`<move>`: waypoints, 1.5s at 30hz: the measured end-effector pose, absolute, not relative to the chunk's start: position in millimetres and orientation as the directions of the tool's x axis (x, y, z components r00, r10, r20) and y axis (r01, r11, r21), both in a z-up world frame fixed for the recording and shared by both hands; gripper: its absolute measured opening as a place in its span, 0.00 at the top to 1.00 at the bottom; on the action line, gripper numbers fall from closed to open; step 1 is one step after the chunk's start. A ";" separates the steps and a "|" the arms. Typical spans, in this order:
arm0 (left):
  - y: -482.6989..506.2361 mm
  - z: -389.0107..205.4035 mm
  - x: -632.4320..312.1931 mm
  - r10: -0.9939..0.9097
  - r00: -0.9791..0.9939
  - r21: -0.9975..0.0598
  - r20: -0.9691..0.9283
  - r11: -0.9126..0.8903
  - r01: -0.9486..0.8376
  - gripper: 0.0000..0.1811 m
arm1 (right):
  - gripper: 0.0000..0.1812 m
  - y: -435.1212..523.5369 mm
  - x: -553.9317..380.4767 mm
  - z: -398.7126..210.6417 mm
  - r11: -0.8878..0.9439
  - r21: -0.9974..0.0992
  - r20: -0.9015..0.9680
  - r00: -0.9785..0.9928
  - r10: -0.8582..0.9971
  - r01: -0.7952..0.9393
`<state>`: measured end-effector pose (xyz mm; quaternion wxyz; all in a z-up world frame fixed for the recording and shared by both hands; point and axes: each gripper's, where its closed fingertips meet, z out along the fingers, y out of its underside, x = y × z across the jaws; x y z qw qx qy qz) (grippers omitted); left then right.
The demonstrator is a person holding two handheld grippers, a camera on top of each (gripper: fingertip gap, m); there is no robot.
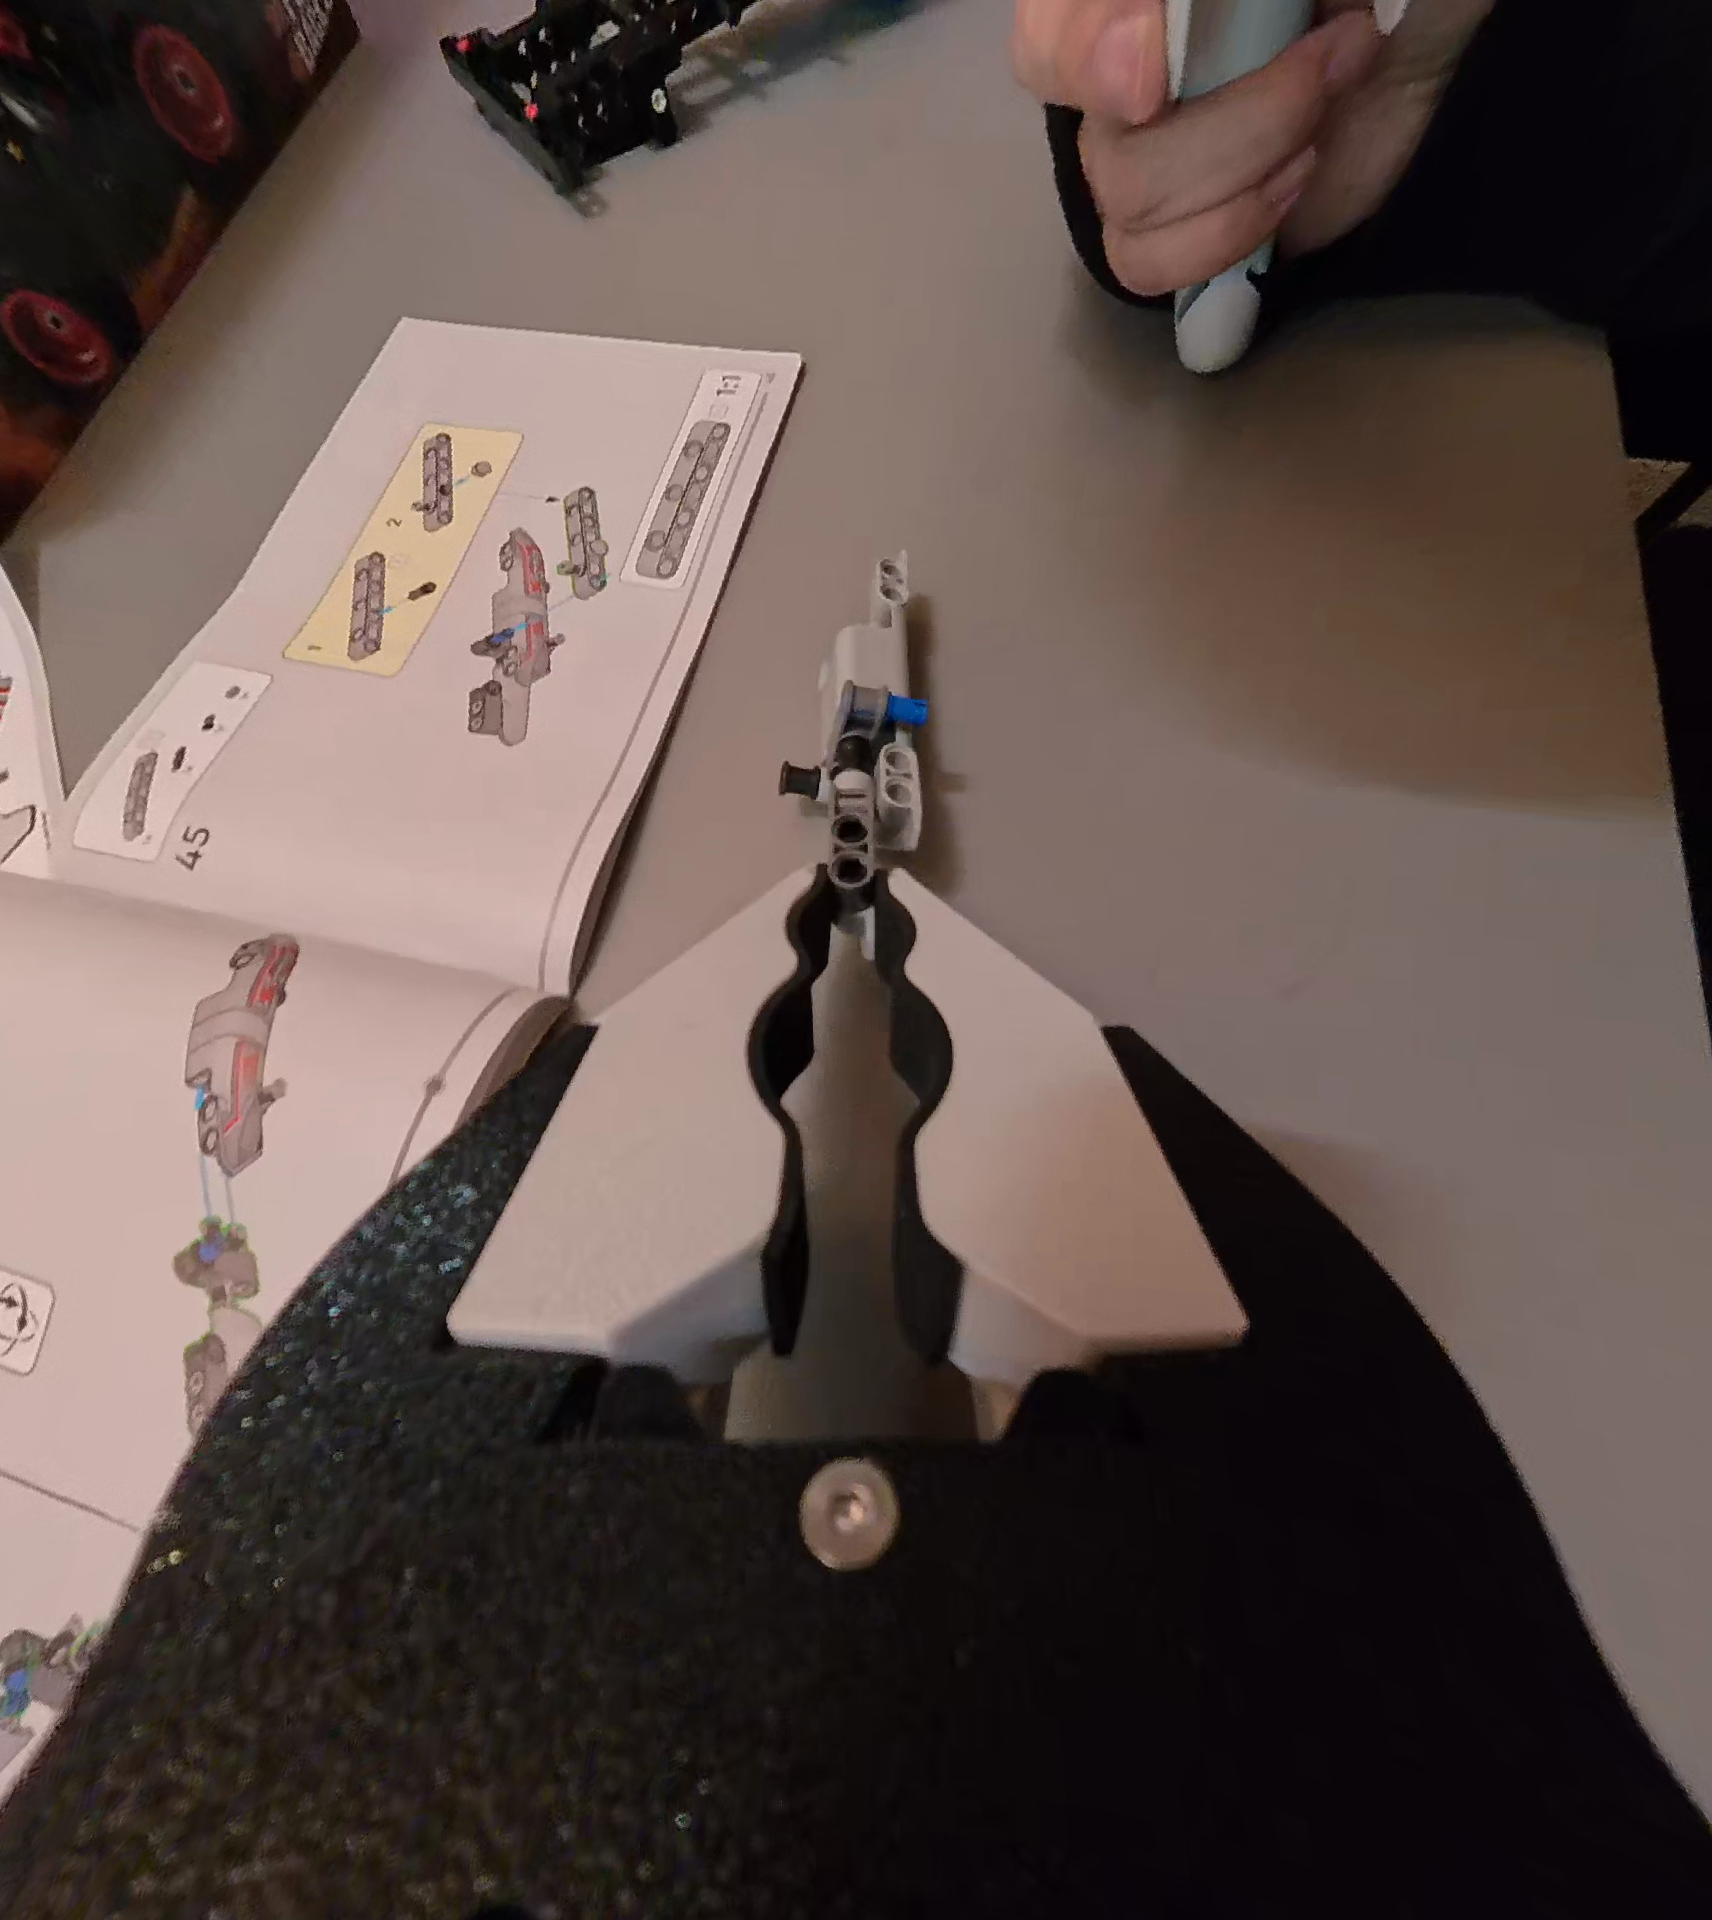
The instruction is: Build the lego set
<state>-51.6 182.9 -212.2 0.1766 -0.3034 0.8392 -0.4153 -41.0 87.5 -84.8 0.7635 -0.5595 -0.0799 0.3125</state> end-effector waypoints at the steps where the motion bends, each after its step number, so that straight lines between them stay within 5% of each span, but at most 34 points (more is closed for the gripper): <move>1: 180.1 -210.4 -51.3 -0.661 -0.749 -0.807 -0.047 0.467 -0.361 0.98 | 0.95 87.3 -40.9 -84.6 0.181 -0.904 -0.226 0.793 0.566 -0.387; 19: 145.6 -230.2 -80.0 -0.672 -0.735 -0.733 -0.093 0.545 -0.406 0.97 | 0.95 86.3 -41.6 -84.2 0.189 -0.907 -0.214 0.799 0.563 -0.376; 26: 159.3 -205.4 -65.5 -0.692 -0.720 -0.823 -0.051 0.437 -0.362 0.97 | 0.95 85.8 -41.3 -83.8 0.193 -0.906 -0.212 0.800 0.561 -0.375; 35: 193.3 -230.7 -62.6 -0.702 -0.710 -0.723 -0.057 0.519 -0.455 0.95 | 0.95 85.5 -42.1 -83.6 0.203 -0.910 -0.198 0.810 0.552 -0.361; 41: 214.5 -215.4 -69.7 -0.768 -0.632 -0.758 -0.106 0.474 -0.449 0.84 | 0.95 88.2 -40.5 -84.9 0.201 -0.914 -0.203 0.826 0.526 -0.352; 45: 281.7 -163.0 -93.8 -0.896 -0.425 -0.868 -0.125 0.307 -0.392 0.87 | 0.95 99.9 -31.2 -90.9 0.169 -0.924 -0.241 0.866 0.439 -0.344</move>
